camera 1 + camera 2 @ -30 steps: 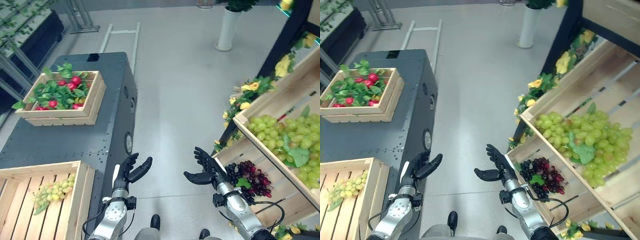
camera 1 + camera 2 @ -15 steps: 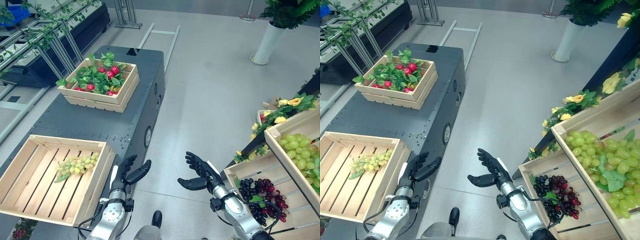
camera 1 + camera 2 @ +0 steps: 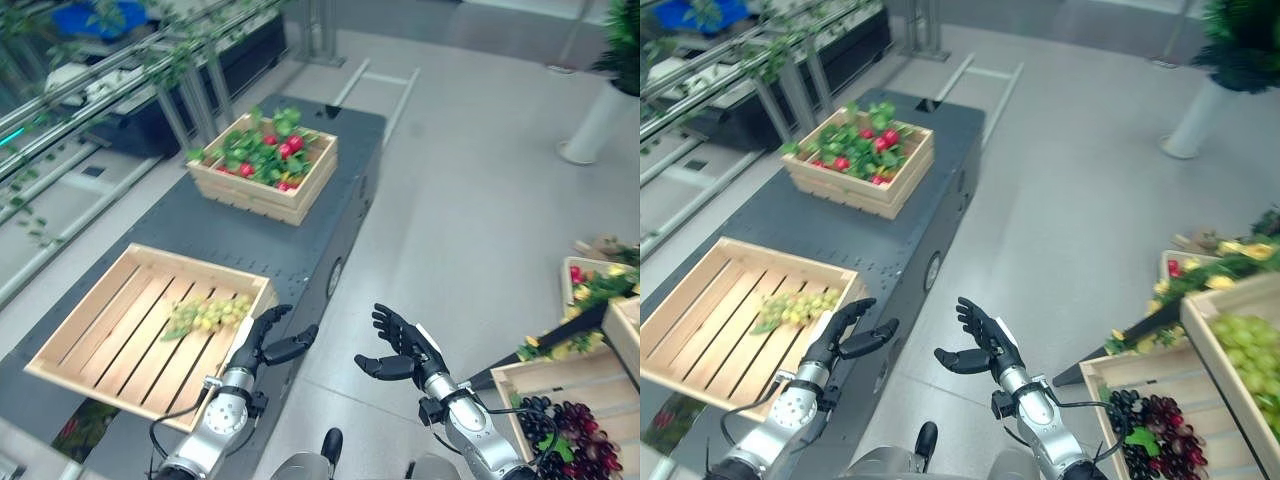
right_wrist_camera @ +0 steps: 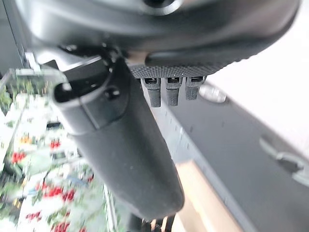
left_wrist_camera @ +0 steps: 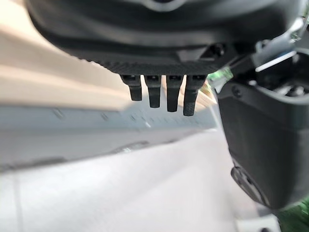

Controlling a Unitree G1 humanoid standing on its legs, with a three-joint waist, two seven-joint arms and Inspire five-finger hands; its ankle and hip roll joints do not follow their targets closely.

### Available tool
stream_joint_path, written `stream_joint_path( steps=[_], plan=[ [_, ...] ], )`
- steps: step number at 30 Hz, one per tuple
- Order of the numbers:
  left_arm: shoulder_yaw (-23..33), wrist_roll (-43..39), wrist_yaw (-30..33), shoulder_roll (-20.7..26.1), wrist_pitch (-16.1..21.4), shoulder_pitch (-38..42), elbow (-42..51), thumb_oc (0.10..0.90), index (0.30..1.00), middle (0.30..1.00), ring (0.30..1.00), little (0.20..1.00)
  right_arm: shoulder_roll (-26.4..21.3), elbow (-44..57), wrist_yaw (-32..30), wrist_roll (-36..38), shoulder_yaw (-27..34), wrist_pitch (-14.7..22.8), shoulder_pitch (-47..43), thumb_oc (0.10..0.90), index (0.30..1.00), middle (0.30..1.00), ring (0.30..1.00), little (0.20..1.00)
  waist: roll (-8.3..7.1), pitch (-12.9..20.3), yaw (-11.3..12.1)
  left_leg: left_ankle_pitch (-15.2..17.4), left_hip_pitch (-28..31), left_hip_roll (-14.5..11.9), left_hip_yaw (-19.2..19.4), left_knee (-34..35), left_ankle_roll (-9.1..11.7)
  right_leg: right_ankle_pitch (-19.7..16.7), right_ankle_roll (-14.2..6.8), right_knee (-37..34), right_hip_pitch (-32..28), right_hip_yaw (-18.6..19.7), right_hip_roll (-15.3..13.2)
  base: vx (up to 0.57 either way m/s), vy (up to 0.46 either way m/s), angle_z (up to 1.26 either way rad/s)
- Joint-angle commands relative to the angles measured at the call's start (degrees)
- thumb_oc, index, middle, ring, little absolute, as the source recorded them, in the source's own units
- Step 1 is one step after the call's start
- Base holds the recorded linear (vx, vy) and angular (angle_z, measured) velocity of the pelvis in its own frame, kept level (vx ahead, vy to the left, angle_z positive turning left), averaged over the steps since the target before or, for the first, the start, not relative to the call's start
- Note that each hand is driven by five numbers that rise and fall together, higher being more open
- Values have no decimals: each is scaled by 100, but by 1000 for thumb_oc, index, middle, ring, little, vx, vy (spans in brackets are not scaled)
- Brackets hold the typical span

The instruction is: Pick up the fruits from the basket on one side to the basket on the other side

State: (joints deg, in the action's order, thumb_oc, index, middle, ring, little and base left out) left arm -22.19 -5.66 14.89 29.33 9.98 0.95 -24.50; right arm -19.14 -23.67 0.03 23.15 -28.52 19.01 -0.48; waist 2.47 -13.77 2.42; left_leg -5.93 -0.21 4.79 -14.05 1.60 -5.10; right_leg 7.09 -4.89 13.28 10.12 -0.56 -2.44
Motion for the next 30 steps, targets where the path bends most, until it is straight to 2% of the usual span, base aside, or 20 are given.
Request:
stream_joint_path(
  steps=[1, 2, 4, 6, 8, 10, 11, 14, 23, 24, 25, 26, 28, 29, 30],
  plan=[
    [-234, -22, -47, -157, 741, 441, 437, 800, 900, 900, 900, 900, -26, 275, -459, 347, 134, 849, -560, 800, 900, 900, 900, 900, -141, 172, -197, 1043, 469, 414, -129, -105, -24, -1406, -49, -1005, 119, 708, 376, 102, -264, 149],
    [-285, 10, -35, -163, 740, 490, 387, 800, 900, 900, 900, 900, 4, 130, -462, 305, 181, 815, -631, 800, 900, 900, 900, 900, -183, 204, -186, 1098, 404, 446, -213, -220, -46, -1282, -15, -913, 41, 735, 378, 128, -316, 186],
    [-296, -14, -21, -224, 710, 465, 282, 800, 900, 900, 900, 900, 7, 57, -409, 484, 231, 651, -758, 800, 900, 900, 900, 900, -225, 243, -128, 1093, 374, 351, -117, -346, 17, -1191, 19, -899, -134, 565, 313, 143, -260, 163],
    [-274, -148, -122, -314, 788, 385, 236, 800, 900, 900, 900, 900, -69, 61, -348, 592, 348, 635, -698, 800, 900, 900, 900, 900, -295, 325, -128, 1139, 485, 242, -31, -360, 82, -1156, 133, -1190, -473, 510, 301, 162, -200, 109],
    [-334, -89, -232, -401, 822, 448, 192, 800, 900, 900, 900, 900, -103, 3, -357, 643, 532, 636, -601, 800, 900, 900, 900, 900, -329, 443, -195, 1203, 477, 94, 469, -408, 133, -1123, 178, -1460, -716, 325, 238, 114, -106, 44],
    [-555, 6, -401, -505, 773, 672, 144, 800, 900, 900, 900, 900, -97, -147, -560, 721, 742, 682, -515, 800, 900, 900, 900, 900, -348, 553, -329, 1220, 431, -166, 1264, -409, 251, -1060, 205, -1697, -978, -70, 120, 60, -67, 63],
    [-644, 29, -416, -543, 765, 736, 127, 800, 900, 900, 900, 900, -81, -229, -585, 758, 809, 718, -494, 800, 900, 900, 900, 900, -351, 576, -360, 1198, 435, -250, 1412, -370, 299, -1029, 212, -1739, -1059, -206, 80, 26, -38, 109],
    [-774, 69, -238, -577, 699, 661, 236, 800, 900, 900, 900, 900, -32, -294, -433, 896, 860, 703, -512, 800, 900, 900, 900, 900, -301, 624, -280, 1076, 418, -210, 1150, -183, 336, -941, 240, -1812, -1228, -204, 102, 41, -34, 71],
    [-412, 48, -212, -422, 736, 246, 465, 800, 900, 900, 900, 900, 64, -35, -370, 863, 928, 590, -387, 800, 900, 900, 900, 900, -235, 628, -100, 970, 447, -265, 1144, -48, 433, -742, 317, -1817, -1393, -630, 29, 79, -48, 6],
    [-359, 47, -163, -400, 763, 199, 485, 800, 900, 900, 900, 900, 88, 8, -367, 853, 924, 529, -359, 800, 900, 900, 900, 900, -252, 615, -92, 997, 437, -304, 1259, -134, 468, -702, 336, -1783, -1418, -742, -7, 125, -6, 21],
    [-309, -19, -190, -389, 799, 206, 547, 800, 900, 900, 900, 900, 126, 91, -497, 852, 972, 505, -255, 800, 900, 900, 900, 900, -308, 558, -137, 1007, 303, -413, 1755, -571, 561, -675, 377, -1727, -1470, -965, -90, 95, 3, 31],
    [-308, -21, -191, -386, 798, 204, 550, 800, 900, 900, 900, 900, 127, 93, -500, 850, 971, 504, -254, 800, 900, 900, 900, 900, -308, 560, -144, 1020, 288, -415, 1749, -598, 563, -674, 377, -1726, -1469, -972, -89, 45, 6, 45],
    [-298, -99, -333, -404, 849, 303, 606, 800, 900, 900, 900, 900, 112, 176, -628, 838, 1068, 590, -110, 800, 900, 900, 900, 900, -366, 459, -228, 913, 79, -572, 2232, -1126, 656, -693, 408, -1734, -1546, -1234, -165, -7, 33, 91],
    [-390, -64, -421, -447, 966, 465, 598, 800, 900, 900, 900, 900, 109, 144, -788, 844, 1146, 777, -22, 800, 900, 900, 900, 900, -353, 319, -330, 754, -162, -808, 2602, -1329, 762, -678, 415, -1665, -1605, -1449, -242, -23, 80, 101],
    [-409, -57, -422, -466, 992, 493, 590, 800, 900, 900, 900, 900, 109, 129, -797, 852, 1151, 819, -20, 800, 900, 900, 900, 900, -336, 291, -344, 651, -188, -843, 2606, -1189, 801, -679, 398, -1649, -1614, -1470, -252, 50, 188, 114]
  ],
)
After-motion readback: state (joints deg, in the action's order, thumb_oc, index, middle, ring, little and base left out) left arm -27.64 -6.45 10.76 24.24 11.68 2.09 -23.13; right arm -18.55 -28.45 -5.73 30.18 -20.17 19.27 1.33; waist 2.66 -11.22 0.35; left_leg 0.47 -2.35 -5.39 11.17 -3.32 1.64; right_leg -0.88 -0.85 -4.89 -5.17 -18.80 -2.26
